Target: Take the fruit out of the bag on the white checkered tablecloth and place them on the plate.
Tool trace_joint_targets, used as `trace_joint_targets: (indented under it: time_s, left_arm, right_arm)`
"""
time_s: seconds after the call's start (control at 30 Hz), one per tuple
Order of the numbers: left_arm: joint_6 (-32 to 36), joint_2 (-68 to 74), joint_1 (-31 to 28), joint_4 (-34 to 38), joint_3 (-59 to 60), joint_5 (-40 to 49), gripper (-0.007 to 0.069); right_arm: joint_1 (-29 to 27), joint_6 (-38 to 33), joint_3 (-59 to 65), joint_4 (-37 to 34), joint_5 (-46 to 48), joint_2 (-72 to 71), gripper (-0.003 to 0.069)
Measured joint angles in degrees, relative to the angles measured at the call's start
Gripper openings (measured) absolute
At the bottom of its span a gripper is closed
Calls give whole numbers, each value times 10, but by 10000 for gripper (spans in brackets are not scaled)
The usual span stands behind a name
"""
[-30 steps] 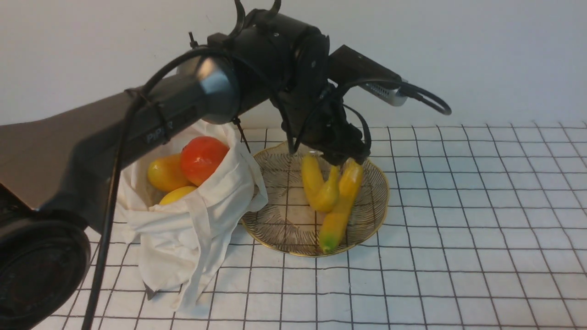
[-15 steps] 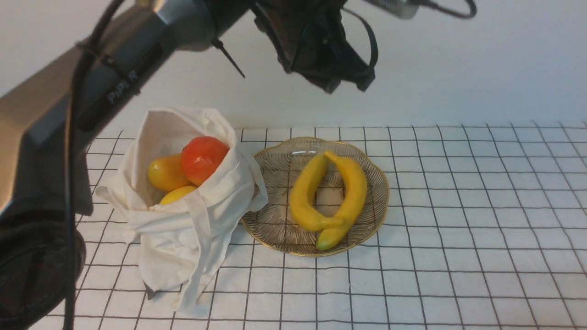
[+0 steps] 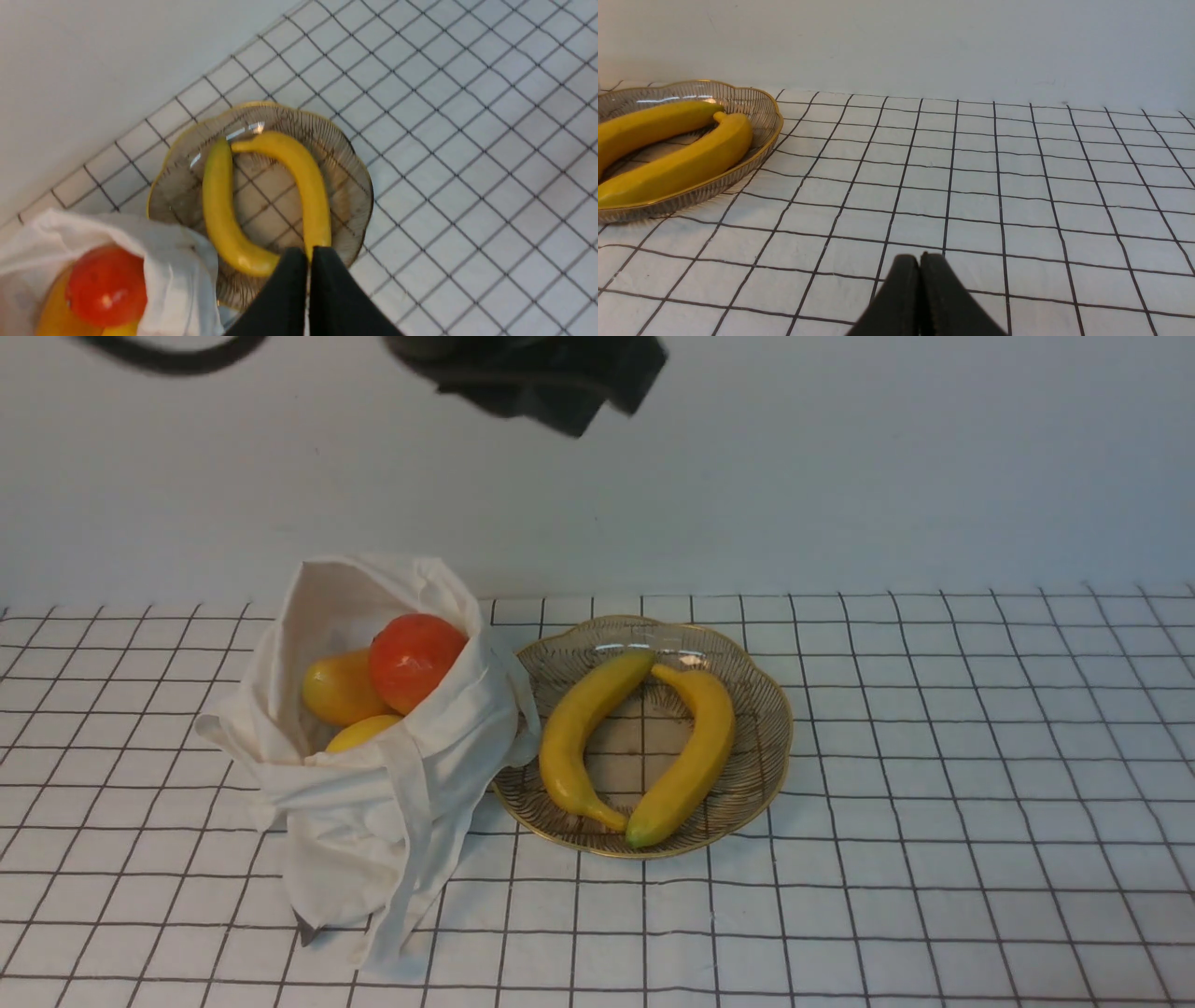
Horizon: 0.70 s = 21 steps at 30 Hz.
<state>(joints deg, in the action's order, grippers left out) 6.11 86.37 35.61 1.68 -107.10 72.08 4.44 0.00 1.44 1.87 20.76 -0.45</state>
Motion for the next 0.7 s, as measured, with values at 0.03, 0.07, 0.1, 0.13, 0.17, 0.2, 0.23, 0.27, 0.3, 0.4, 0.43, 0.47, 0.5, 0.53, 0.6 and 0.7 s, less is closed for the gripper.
trace_joint_targets:
  time_s: [0.03, 0.07, 0.1, 0.13, 0.17, 0.2, 0.23, 0.27, 0.3, 0.4, 0.43, 0.47, 0.5, 0.53, 0.6, 0.7]
  left_arm:
    - [0, -36, 0, -3, 50, 0, -8]
    - [1, -55, 0, -5, 65, 0, -8]
    - [0, -85, 0, -6, 103, 0, -8]
    - [0, -117, 0, -7, 144, 0, -8]
    - [1, -148, 0, -6, 187, -4, -8]
    - [2, -179, 0, -2, 233, -19, -8]
    - [5, -209, 0, 7, 282, -50, -8]
    - [7, -233, 0, 15, 312, -83, -8]
    - [9, -255, 0, 29, 362, -129, -8]
    - [12, -328, 0, 67, 507, -270, -8]
    - [12, -344, 0, 72, 541, -302, -8]
    - [11, -362, 0, 78, 586, -336, -8]
    - [10, -379, 0, 81, 612, -364, -8]
    - [10, -395, 0, 85, 641, -385, -8]
    - [10, -419, 0, 91, 687, -411, -8]
    - [8, -437, 0, 93, 738, -425, -8]
  right_arm:
    - [0, 0, 0, 0, 0, 0, -15]
    - [0, 0, 0, 0, 0, 0, -15]
    - [0, 0, 0, 0, 0, 0, -15]
    - [0, 0, 0, 0, 0, 0, -15]
    - [0, 0, 0, 0, 0, 0, -15]
    - [0, 0, 0, 0, 0, 0, -15]
    - [0, 0, 0, 0, 0, 0, -15]
    - [0, 0, 0, 0, 0, 0, -15]
    - [0, 0, 0, 0, 0, 0, -15]
    - [0, 0, 0, 0, 0, 0, -15]
    - [0, 0, 0, 0, 0, 0, -15]
    - [0, 0, 0, 0, 0, 0, -15]
    - [0, 0, 0, 0, 0, 0, -15]
    - [0, 0, 0, 0, 0, 0, -15]
    - [0, 0, 0, 0, 0, 0, -15]
    - [0, 0, 0, 0, 0, 0, -15]
